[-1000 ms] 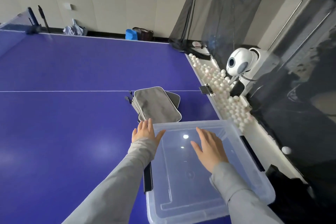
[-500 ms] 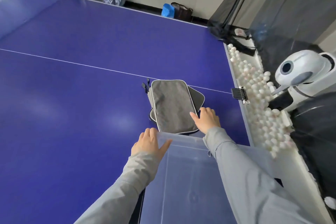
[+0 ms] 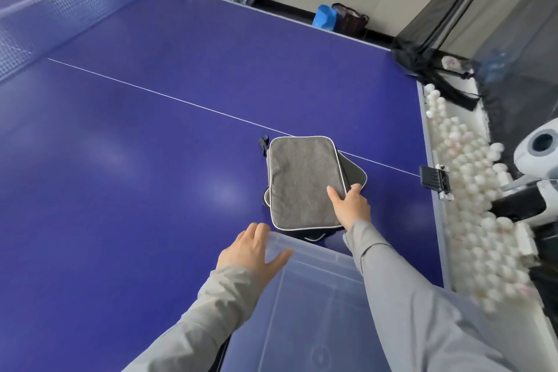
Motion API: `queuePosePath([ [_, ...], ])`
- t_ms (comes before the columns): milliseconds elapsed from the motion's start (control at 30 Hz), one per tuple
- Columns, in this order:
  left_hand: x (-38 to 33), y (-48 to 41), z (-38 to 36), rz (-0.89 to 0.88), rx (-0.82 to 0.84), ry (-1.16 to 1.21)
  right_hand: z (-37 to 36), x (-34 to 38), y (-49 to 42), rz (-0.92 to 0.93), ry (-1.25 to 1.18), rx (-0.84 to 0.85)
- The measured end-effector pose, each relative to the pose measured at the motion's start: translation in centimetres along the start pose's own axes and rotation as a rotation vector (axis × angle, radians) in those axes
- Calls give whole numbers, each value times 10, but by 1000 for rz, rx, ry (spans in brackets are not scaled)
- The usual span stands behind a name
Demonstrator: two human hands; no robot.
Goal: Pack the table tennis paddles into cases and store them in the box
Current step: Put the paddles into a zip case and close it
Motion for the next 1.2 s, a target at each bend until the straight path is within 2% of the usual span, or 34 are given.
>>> queuePosePath([
  [233, 0, 1, 1, -28, -11, -31, 30, 19, 26, 88, -253, -84],
  [333, 2, 5, 7, -48, -135, 61, 44, 29, 50, 108, -415, -102],
  [433, 16, 18, 23, 27, -343, 422, 58, 39, 86, 178, -552, -117],
  [533, 43, 30, 53, 183, -449, 887, 61, 48, 130, 271, -643, -131],
  [633, 80, 31, 101, 174, -456, 1174, 42, 63, 182, 338, -696, -122],
  [700, 95, 31, 131, 111, -367, 1271, 25, 68, 209, 349, -715, -119],
  [767, 121, 35, 160, 64, -330, 1318, -5, 80, 237, 367, -724, -79],
  [867, 174, 46, 194, -3, -398, 1349, -63, 107, 284, 362, -797, -60],
  [1000, 254, 72, 230, -43, -438, 1285, -145, 147, 341, 274, -828, -75],
  [1100, 307, 94, 253, -69, -425, 1230, -178, 180, 374, 256, -769, -39],
  [1200, 344, 112, 265, -118, -386, 1062, -170, 220, 397, 437, -622, -225],
])
Point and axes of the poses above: each hand's wrist, its own y-axis away from the middle knuckle, its own z-axis out of the back of the hand, x = y × z, the point moved 1 cm from there along -y, towards the middle knuckle, and after that the axes turned 14 degrees about -z, right-handed, at the moved point
